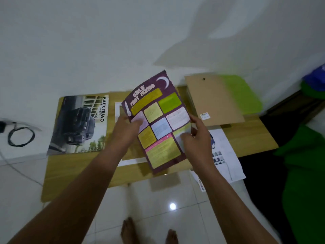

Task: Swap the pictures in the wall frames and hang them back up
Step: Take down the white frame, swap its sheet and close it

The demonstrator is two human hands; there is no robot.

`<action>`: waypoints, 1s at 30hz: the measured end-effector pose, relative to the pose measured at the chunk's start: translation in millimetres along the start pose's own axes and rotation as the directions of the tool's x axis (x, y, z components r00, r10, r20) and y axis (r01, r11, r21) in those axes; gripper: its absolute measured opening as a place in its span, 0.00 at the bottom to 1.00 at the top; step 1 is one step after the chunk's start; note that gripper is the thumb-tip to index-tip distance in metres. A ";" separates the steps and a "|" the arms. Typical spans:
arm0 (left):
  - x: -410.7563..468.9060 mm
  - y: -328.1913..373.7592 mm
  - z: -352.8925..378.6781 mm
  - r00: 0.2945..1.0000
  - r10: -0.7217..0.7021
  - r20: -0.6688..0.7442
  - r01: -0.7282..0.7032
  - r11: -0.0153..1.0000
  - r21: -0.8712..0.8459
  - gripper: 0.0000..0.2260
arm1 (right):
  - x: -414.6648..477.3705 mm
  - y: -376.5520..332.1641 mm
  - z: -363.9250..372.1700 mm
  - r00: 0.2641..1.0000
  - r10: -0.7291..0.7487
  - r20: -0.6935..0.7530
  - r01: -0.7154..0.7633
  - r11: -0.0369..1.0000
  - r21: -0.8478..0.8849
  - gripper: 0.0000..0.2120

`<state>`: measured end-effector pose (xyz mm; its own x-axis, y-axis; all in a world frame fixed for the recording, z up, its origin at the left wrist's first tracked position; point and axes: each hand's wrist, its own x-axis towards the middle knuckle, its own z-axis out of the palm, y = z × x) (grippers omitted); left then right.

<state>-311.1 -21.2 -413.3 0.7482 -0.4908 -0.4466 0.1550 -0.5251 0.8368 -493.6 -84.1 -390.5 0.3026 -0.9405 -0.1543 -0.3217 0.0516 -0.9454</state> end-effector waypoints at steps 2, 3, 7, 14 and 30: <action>-6.8 -22.5 5.7 0.985 -0.128 0.118 0.133 0.991 -0.032 0.26 | -4.2 18.4 -22.4 0.991 0.127 0.050 -0.131 0.988 0.086 0.29; -10.7 -33.0 9.9 0.974 -0.140 0.179 0.153 0.986 -0.064 0.22 | -6.3 29.3 -32.3 0.983 0.165 0.079 -0.172 0.981 0.094 0.29; -32.5 -55.7 30.0 0.987 -0.029 0.159 0.019 0.998 0.063 0.19 | -13.3 80.7 -63.0 0.938 0.317 0.142 -0.321 0.947 0.008 0.23; -53.0 -92.5 94.1 0.975 0.101 0.200 -0.149 0.959 0.242 0.29 | 3.4 144.8 -120.4 0.921 0.383 0.071 -0.366 0.913 -0.180 0.08; -22.8 -96.3 210.5 0.862 0.448 0.237 -0.479 0.565 0.672 0.26 | 84.3 196.0 -169.1 1.000 0.027 -0.011 -0.026 0.660 -0.751 0.19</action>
<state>-478.9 -105.9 -550.4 0.5613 -0.8233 -0.0848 -0.7039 -0.5288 0.4742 -682.9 -210.1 -540.3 0.2841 -0.9423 -0.1771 -0.8937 -0.1934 -0.4049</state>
